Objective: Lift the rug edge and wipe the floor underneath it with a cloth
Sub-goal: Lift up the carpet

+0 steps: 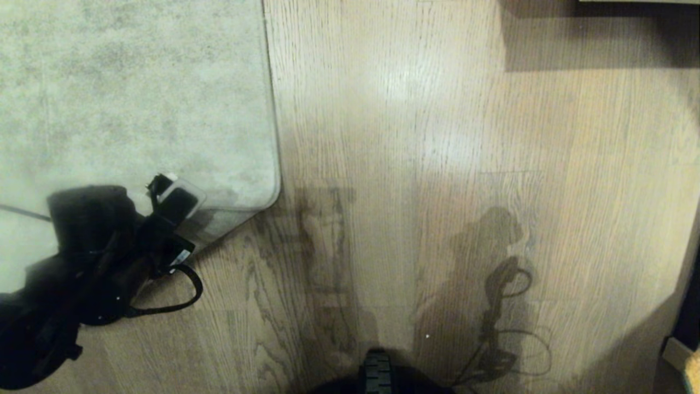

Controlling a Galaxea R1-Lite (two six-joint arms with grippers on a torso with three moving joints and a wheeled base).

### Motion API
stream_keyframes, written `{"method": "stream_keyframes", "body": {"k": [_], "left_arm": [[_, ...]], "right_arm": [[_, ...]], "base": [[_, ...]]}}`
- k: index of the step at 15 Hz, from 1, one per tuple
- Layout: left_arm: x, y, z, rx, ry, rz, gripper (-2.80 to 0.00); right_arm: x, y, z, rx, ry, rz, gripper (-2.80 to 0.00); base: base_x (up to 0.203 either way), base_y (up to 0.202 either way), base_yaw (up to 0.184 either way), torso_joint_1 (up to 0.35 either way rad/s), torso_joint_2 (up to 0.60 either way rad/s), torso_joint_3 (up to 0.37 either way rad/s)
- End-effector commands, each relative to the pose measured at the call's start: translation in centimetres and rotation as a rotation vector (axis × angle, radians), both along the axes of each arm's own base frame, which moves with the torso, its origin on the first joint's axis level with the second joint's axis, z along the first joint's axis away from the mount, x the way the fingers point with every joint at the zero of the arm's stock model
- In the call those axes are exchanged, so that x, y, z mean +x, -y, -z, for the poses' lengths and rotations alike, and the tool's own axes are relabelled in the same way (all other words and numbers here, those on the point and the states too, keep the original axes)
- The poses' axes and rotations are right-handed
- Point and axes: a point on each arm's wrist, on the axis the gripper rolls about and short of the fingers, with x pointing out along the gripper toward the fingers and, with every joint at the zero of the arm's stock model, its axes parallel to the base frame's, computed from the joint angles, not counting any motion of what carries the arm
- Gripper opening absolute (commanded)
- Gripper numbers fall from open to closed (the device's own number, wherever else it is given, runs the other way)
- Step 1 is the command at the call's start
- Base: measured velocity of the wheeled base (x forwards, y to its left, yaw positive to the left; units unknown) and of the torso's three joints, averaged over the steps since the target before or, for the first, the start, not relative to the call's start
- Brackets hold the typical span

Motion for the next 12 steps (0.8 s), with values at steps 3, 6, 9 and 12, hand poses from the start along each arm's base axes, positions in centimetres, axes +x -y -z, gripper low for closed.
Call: {"method": "stream_keyframes", "body": {"k": [3,6,9,12], "left_arm": [[-0.4,-0.7,-0.4,0.0,0.016,-0.027,-2.8],[-1.2,-1.2,-0.3,0.001,0.011,-0.043,-2.8],[-1.9,-2.0,0.0,0.003,0.002,-0.069,-2.8],[-2.4,-2.6,0.0,0.004,0.0,-0.089,-2.8]], "right_arm": [[0.0,0.0,0.0,0.0,0.0,0.0,-2.8],[0.0,0.0,0.0,0.0,0.0,0.001,-2.8],[0.0,0.0,0.0,0.0,0.0,0.0,-2.8],[0.0,0.0,0.0,0.0,0.0,0.0,-2.8]], "base": [[0.0,0.0,0.0,0.0,0.0,0.0],[0.0,0.0,0.0,0.0,0.0,0.0],[0.0,0.0,0.0,0.0,0.0,0.0],[0.0,0.0,0.0,0.0,0.0,0.0]]}}
